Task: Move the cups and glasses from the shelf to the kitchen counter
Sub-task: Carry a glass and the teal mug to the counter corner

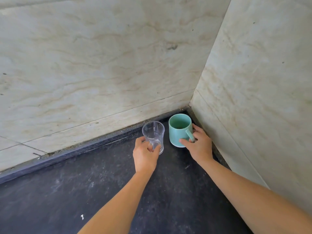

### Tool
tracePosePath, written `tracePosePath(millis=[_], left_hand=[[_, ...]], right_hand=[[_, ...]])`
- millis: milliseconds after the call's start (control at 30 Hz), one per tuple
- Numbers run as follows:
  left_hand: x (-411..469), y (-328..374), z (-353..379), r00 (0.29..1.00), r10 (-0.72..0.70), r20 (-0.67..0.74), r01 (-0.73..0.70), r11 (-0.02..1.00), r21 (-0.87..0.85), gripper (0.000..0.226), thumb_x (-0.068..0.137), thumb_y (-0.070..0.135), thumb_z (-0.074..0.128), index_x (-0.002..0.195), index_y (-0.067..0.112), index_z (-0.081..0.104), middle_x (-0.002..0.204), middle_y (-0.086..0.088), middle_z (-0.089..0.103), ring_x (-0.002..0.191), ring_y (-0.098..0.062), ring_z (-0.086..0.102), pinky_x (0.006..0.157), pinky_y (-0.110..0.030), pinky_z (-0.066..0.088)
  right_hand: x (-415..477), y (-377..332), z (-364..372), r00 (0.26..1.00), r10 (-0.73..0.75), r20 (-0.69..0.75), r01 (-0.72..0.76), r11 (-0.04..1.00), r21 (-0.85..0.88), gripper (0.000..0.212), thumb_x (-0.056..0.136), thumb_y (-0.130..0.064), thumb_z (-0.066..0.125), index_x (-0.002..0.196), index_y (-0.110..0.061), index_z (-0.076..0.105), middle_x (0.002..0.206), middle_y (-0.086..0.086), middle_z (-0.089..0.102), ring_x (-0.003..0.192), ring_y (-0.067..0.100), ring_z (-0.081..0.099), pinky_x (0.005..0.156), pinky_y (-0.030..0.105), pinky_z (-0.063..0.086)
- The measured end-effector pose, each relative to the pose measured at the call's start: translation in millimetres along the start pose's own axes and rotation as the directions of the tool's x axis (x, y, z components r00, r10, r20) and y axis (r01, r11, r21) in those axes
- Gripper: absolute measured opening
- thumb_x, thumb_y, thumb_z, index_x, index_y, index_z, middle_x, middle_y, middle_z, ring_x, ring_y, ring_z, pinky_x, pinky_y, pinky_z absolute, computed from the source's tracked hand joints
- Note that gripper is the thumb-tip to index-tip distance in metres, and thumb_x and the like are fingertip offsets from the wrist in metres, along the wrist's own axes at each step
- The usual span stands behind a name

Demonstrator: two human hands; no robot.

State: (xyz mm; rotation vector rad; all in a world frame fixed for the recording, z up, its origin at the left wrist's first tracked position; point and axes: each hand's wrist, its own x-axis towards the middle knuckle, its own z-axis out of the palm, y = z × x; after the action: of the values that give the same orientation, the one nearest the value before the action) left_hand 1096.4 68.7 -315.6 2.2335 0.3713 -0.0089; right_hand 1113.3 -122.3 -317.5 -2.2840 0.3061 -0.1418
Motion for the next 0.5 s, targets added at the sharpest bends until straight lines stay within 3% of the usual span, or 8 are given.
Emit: tracePosePath(millis=[67,167,300,433,500], left_hand=[[7.1,1.9,4.7,0.999,0.032,-0.014,-0.032,0.999,-0.013,0.040,0.078,0.019,0.074,0.053,0.007,0.046,0.124,-0.003,0.056,0.082,-0.010,0.052,0.068,-0.020,0.037],[15.0,3.0,12.6,0.997,0.079,-0.018,-0.080,0.996,-0.039,0.027,0.079,0.015,0.074,0.061,0.003,0.058,0.125,-0.001,0.056,0.081,-0.005,0.050,0.061,-0.006,0.033],[21.7,-0.1,21.4,0.994,0.106,-0.017,-0.106,0.992,-0.069,0.024,0.080,0.018,0.073,0.067,0.000,0.064,0.123,-0.002,0.058,0.075,-0.005,0.049,0.058,-0.009,0.033],[22.9,-2.8,21.0,0.993,0.116,0.025,-0.115,0.993,-0.036,0.021,0.084,0.024,0.069,0.093,0.005,0.070,0.124,-0.001,0.055,0.077,-0.010,0.054,0.067,-0.018,0.040],[19.3,-6.5,18.2,0.991,0.107,0.075,-0.109,0.994,0.023,0.023,0.085,0.025,0.067,0.098,0.006,0.066,0.124,-0.004,0.053,0.083,-0.019,0.059,0.070,-0.024,0.044]], right_hand=[[6.3,7.6,5.8,1.000,0.018,-0.011,-0.018,1.000,-0.019,0.041,0.067,-0.020,0.081,0.050,-0.012,0.045,0.134,-0.003,0.055,0.087,0.011,0.056,0.066,0.011,0.037],[12.4,22.8,14.5,1.000,0.012,0.010,-0.012,0.999,-0.046,0.036,0.067,-0.025,0.082,0.052,-0.010,0.052,0.134,-0.004,0.056,0.087,0.009,0.058,0.067,0.018,0.044],[16.1,36.2,21.7,1.000,0.007,0.030,-0.005,0.997,-0.075,0.029,0.067,-0.031,0.081,0.069,-0.005,0.068,0.133,-0.003,0.056,0.086,0.009,0.060,0.072,0.031,0.051],[19.7,32.9,21.4,0.998,-0.003,0.067,0.010,0.995,-0.102,0.031,0.071,-0.030,0.079,0.069,-0.003,0.065,0.130,0.000,0.058,0.081,0.010,0.056,0.067,0.030,0.047],[18.1,28.2,17.6,0.994,-0.001,0.110,0.017,0.990,-0.142,0.029,0.076,-0.029,0.075,0.070,-0.006,0.058,0.117,0.006,0.062,0.076,0.014,0.054,0.065,0.027,0.040]])
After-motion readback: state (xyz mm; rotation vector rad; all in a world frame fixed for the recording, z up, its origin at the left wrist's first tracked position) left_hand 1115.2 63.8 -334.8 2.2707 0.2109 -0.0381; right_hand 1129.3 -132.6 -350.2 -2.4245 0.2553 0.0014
